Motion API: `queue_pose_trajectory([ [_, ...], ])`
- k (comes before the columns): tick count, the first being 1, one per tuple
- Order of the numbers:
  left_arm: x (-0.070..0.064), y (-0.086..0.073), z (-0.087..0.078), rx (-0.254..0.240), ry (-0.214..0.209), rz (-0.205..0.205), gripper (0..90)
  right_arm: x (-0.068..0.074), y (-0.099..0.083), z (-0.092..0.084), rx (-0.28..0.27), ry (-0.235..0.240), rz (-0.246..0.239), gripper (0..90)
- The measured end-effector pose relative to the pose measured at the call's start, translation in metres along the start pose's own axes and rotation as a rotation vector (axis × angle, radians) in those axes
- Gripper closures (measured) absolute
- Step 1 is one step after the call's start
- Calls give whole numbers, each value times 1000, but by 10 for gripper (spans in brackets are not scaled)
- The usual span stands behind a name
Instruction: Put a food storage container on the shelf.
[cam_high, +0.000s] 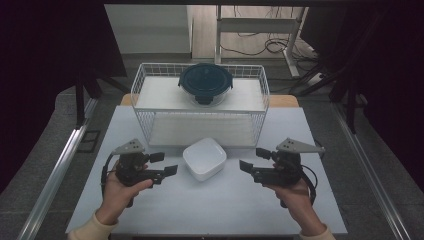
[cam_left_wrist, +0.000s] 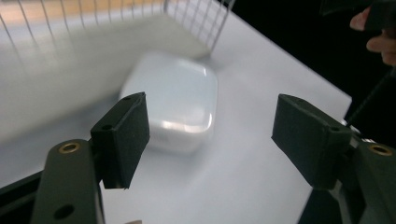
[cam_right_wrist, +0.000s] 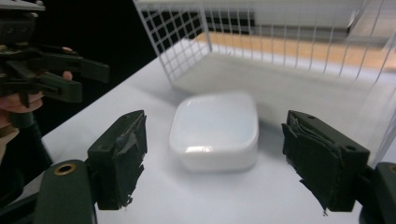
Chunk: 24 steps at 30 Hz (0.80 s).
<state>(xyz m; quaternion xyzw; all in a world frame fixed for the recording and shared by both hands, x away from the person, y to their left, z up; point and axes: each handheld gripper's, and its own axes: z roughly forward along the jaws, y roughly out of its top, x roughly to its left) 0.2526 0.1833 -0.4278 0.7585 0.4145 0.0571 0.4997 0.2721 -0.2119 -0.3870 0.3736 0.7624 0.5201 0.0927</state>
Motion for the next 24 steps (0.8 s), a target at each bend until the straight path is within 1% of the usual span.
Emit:
queue_pose_trajectory([
  [1, 2, -4, 1, 13, 2, -6, 272, -1, -7, 0, 3, 3, 6, 219],
  [3, 4, -9, 1, 12, 7, -28, 274, -2, -20, 1, 5, 12, 23, 232],
  [4, 5, -12, 1, 13, 13, -31, 277, -3, -27, 2, 0, 14, 32, 241],
  [6, 6, -16, 1, 24, 38, -29, 278, -4, -41, 7, 44, 15, 29, 239],
  [7, 6, -19, 0, 27, 48, -32, 278, -5, -47, 9, 56, 5, 27, 239],
  [8, 7, -20, 0, 30, 51, -36, 279, -5, -52, 10, 71, -2, 29, 238],
  [9, 8, -22, -1, 31, 55, -41, 278, -7, -57, 12, 88, 4, 36, 236],
  [11, 11, -26, -1, 34, 67, -55, 279, -7, -61, 14, 99, 0, 39, 236],
  [13, 13, -30, 0, 46, 64, -69, 280, -6, -61, 15, 107, -8, 35, 235],
  [16, 14, -34, 3, 66, 75, -69, 280, -4, -61, 16, 114, -21, 13, 235],
  [18, 15, -35, 5, 71, 75, -71, 280, -4, -61, 16, 115, -29, 7, 235],
  [24, 14, -35, 5, 73, 84, -63, 273, -8, -64, 18, 132, -36, 16, 234],
])
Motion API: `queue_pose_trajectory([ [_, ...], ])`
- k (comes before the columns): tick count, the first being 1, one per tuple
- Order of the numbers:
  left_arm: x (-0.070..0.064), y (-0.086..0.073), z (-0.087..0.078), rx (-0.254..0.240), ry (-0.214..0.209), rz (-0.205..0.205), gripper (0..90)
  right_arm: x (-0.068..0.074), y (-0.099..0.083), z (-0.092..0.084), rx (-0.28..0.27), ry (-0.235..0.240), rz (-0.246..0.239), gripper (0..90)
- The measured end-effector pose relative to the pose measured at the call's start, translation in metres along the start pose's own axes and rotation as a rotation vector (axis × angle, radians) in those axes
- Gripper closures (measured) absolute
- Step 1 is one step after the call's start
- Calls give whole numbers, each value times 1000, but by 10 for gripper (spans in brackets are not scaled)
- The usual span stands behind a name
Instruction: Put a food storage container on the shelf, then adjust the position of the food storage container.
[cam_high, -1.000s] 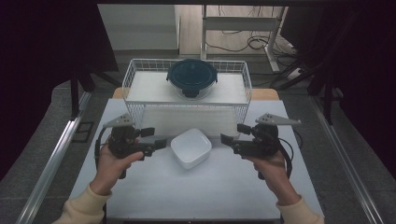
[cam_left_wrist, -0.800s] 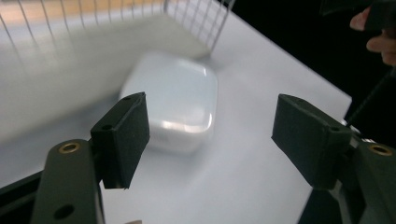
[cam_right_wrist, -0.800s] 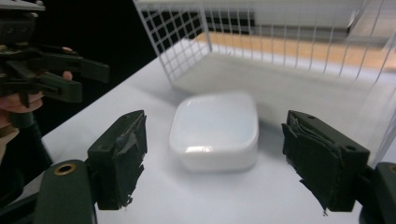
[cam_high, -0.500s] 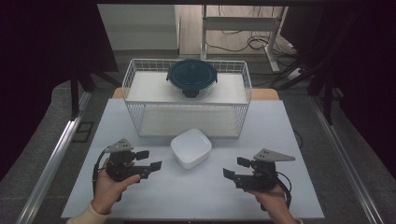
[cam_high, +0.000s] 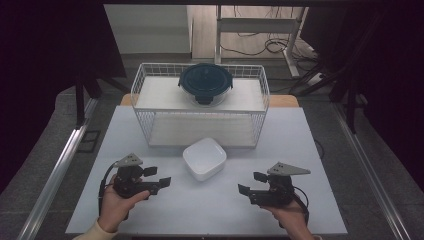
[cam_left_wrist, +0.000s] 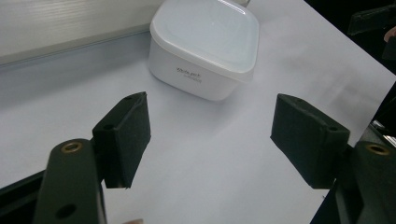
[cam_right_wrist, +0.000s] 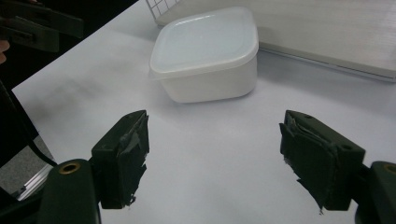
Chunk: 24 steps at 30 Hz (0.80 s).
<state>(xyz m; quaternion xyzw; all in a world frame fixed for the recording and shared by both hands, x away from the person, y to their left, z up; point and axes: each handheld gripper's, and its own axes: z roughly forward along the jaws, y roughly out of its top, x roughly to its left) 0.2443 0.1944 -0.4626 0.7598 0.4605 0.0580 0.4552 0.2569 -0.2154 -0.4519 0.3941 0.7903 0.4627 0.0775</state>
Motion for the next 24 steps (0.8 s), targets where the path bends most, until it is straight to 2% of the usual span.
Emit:
queue_pose_trajectory([
  [14, 3, 9, 2, -6, 11, 12, 273, -2, -2, -3, 4, -6, 12, 235],
  [20, 8, 25, 10, 7, 29, 35, 296, -4, -3, -6, -3, -10, 20, 234],
  [24, 14, 41, 22, 26, 39, 53, 396, -7, -4, -7, -2, -15, 30, 235],
])
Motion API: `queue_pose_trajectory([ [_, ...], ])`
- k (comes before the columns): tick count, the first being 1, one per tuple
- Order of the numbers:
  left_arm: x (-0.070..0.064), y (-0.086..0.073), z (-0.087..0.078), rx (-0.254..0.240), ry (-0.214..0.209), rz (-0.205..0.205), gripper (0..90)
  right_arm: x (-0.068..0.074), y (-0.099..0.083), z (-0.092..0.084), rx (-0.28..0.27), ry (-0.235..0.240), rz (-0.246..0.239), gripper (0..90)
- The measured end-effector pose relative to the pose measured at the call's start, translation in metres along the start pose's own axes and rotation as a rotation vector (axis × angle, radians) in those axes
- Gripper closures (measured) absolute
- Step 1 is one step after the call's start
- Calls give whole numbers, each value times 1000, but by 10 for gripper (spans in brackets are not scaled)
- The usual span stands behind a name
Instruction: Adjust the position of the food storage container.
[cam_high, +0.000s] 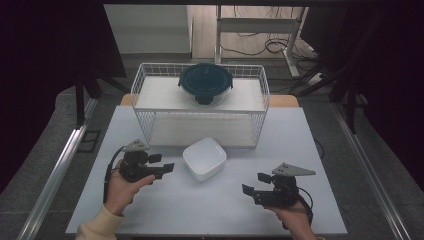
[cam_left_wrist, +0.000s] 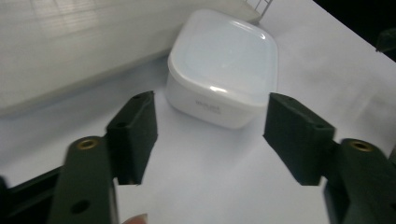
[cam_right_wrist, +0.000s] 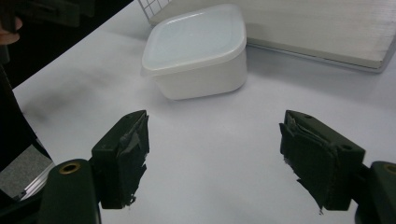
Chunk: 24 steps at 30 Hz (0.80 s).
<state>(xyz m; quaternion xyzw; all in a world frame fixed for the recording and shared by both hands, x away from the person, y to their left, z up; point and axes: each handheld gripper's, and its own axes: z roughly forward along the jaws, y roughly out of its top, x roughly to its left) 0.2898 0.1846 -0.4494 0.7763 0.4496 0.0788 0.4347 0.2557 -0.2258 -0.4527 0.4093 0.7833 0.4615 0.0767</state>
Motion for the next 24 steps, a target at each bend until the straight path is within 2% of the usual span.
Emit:
queue_pose_trajectory([
  [5, 10, 19, 20, 56, 19, 13, 611, -2, -1, 1, 4, -8, 4, 235],
  [8, 14, 29, 29, 88, 52, 63, 708, -1, -2, 1, 6, -21, -12, 235],
  [12, 25, 40, 41, 117, 73, 57, 831, -2, -3, 2, 14, -21, -7, 236],
  [13, 28, 41, 45, 122, 75, 66, 855, -2, -4, 3, 19, -20, -4, 235],
  [17, 32, 43, 60, 155, 77, 82, 897, -2, -5, 5, 32, -20, -4, 235],
  [24, 38, 40, 81, 177, 78, 68, 900, -5, -7, 7, 30, -21, 2, 236],
])
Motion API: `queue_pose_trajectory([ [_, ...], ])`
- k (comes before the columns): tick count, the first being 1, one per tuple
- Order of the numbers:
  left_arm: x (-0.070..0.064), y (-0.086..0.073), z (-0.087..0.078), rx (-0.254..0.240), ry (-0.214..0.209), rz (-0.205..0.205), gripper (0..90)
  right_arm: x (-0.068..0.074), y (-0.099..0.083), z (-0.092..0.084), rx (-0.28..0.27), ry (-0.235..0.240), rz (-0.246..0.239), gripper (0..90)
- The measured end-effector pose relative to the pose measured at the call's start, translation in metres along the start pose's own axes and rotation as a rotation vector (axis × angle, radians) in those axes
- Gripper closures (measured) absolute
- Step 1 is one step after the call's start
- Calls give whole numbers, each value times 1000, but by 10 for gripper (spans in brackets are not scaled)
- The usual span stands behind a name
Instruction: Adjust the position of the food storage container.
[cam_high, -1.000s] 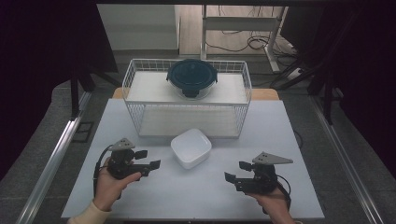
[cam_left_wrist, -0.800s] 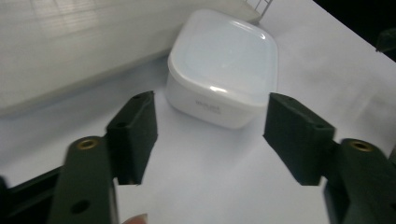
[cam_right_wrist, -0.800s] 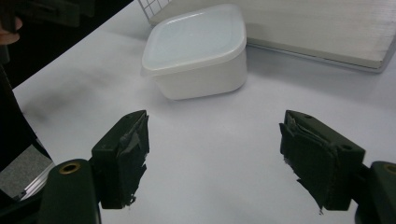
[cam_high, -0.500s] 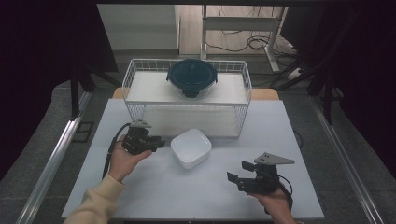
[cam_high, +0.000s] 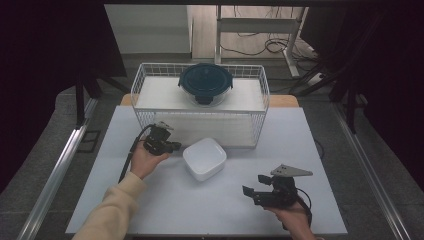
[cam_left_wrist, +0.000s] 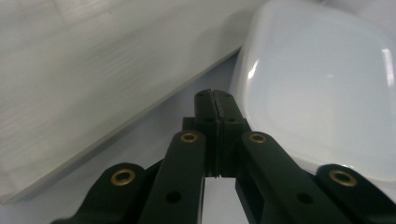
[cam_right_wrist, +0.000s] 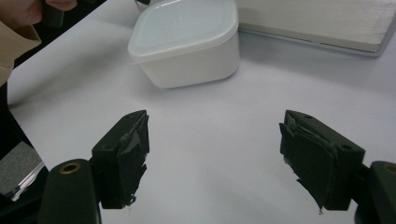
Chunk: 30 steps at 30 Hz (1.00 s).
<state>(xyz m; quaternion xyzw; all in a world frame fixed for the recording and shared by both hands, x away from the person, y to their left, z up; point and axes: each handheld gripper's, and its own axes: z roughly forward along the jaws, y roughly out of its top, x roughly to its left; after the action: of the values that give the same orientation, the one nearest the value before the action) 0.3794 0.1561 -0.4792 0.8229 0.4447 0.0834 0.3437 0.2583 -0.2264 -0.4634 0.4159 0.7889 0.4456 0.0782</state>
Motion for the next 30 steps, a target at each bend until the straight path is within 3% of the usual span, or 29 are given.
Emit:
queue_pose_trajectory([
  [4, 0, 1, 5, -1, -5, 11, 900, 1, 1, -1, -7, -3, -11, 235],
  [7, 4, 1, 10, 7, -57, -17, 900, 0, 1, 0, -3, -6, -13, 235],
  [12, 5, -1, 17, 28, -75, -33, 900, -1, 0, -1, -9, -4, -15, 235],
  [15, 3, -1, 18, 34, -100, -20, 900, -1, 0, -1, -14, -4, -15, 235],
  [21, -5, -3, 15, 57, -103, 22, 900, -3, 0, -2, -19, -11, -9, 235],
  [26, -22, -5, 12, 97, -103, 87, 900, -3, 0, -3, -17, -12, -6, 235],
  [30, -34, -10, 12, 100, -129, 89, 900, -3, 0, -2, -17, -13, -7, 235],
])
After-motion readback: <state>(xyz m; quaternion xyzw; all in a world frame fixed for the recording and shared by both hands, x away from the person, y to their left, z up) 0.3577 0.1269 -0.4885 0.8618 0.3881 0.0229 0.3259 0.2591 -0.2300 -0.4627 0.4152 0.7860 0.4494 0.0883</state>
